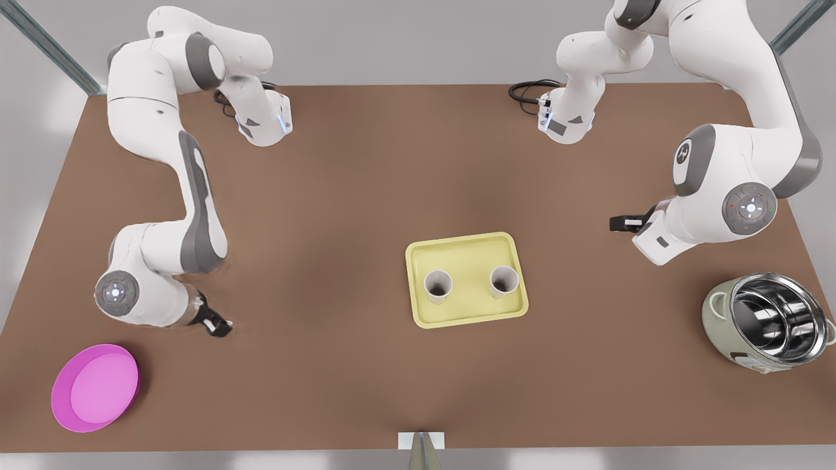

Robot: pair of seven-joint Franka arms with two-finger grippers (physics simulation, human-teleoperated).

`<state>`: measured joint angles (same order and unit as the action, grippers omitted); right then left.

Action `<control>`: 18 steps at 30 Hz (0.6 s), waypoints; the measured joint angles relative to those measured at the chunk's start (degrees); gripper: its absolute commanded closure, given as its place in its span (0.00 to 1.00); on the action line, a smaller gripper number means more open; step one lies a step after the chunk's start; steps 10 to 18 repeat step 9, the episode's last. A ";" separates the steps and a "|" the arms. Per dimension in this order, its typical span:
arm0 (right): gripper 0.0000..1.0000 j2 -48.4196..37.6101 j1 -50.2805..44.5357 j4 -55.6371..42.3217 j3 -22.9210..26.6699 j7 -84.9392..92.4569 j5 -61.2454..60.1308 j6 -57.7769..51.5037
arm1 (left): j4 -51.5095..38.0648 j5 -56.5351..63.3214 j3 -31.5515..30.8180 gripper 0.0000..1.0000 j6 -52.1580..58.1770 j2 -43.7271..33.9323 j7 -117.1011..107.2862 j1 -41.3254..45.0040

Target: Use both arms to respectively pick up the white IKEA cups from the middle-left and middle-right positions, then place the white IKEA cups onto the middle-middle tray, ensuring that the cups remain upright and do not tip over

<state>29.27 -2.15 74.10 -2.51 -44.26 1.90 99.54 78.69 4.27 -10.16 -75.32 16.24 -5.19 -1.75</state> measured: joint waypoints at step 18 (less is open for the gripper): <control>0.00 -23.55 -1.63 12.90 3.49 21.84 2.40 -6.64 | 0.42 0.00 -0.01 0.00 0.00 0.03 0.27 0.00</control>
